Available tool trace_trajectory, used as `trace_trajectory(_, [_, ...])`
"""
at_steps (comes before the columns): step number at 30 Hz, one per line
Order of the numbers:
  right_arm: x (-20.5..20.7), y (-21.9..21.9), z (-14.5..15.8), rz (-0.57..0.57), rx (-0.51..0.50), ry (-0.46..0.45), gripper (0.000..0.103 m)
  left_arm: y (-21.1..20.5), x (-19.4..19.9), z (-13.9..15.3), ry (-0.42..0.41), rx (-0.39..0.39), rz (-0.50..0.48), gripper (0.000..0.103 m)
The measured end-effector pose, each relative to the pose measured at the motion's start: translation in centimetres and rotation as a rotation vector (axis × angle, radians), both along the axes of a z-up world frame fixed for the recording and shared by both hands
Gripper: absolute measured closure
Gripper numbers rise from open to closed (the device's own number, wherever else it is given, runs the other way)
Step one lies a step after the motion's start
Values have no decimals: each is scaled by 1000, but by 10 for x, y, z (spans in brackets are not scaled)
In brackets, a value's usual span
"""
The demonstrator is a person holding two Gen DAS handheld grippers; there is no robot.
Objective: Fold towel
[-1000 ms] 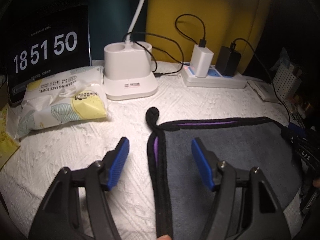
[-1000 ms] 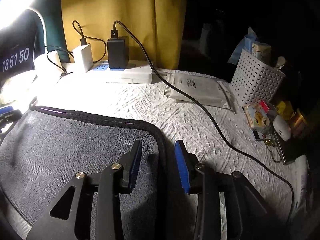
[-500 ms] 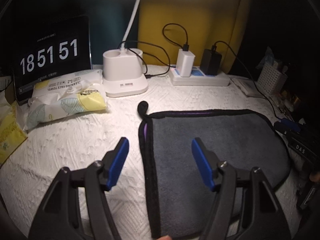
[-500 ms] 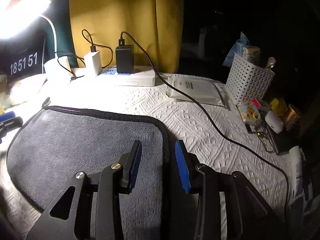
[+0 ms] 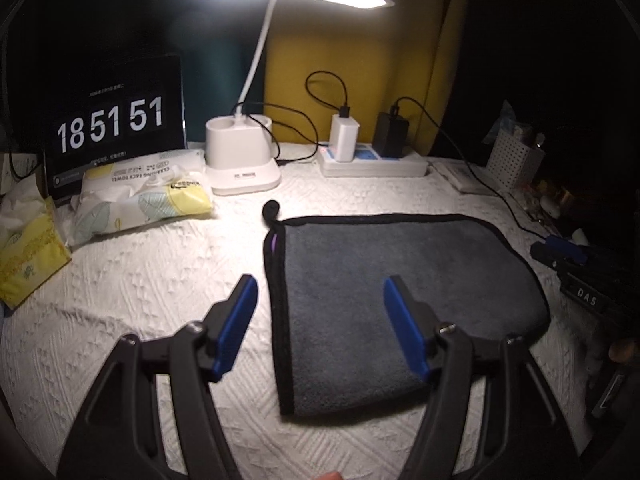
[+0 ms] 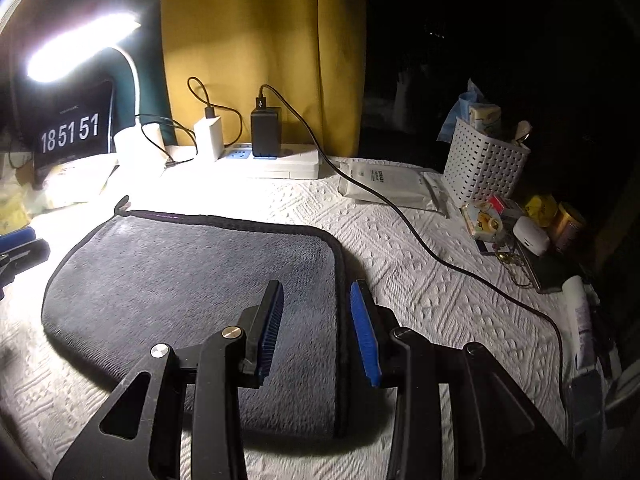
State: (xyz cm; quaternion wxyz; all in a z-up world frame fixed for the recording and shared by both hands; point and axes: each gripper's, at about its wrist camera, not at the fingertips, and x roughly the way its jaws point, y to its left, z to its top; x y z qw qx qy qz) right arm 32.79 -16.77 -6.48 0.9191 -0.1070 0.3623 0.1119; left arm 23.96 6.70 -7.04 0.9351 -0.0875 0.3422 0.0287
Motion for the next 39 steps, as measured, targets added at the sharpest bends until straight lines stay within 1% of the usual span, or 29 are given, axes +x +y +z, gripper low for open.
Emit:
trace_trajectory(7, [-22,-1,8,8,14,-15,66,-4,-20,4,-22,-18,-2,35])
trace_trajectory(9, [-27,-2,10,9,18,-19,66,-6,-27,6,-31,-22,-2,33])
trace_trajectory(11, [-33,-3,13,12,23,-23,66,-7,-33,8,-43,-28,-2,27])
trace_trajectory(12, [-36,-3,14,13,24,-26,66,-8,-36,9,-49,-29,-1,26])
trace_trajectory(20, [-60,-4,26,30,39,-53,66,-16,-59,15,-85,-41,3,25])
trace_trajectory(31, [-90,-5,40,43,45,-85,66,-25,-82,22,-119,-43,-3,24])
trace_trajectory(33, [-94,-5,41,44,44,-89,66,-28,-87,24,-133,-41,-5,21])
trace_trajectory(35, [-99,-6,43,45,47,-92,66,-31,-92,26,-150,-39,-10,14])
trace_trajectory(39, [-107,-7,45,47,51,-97,66,-36,-102,28,-173,-38,-14,13])
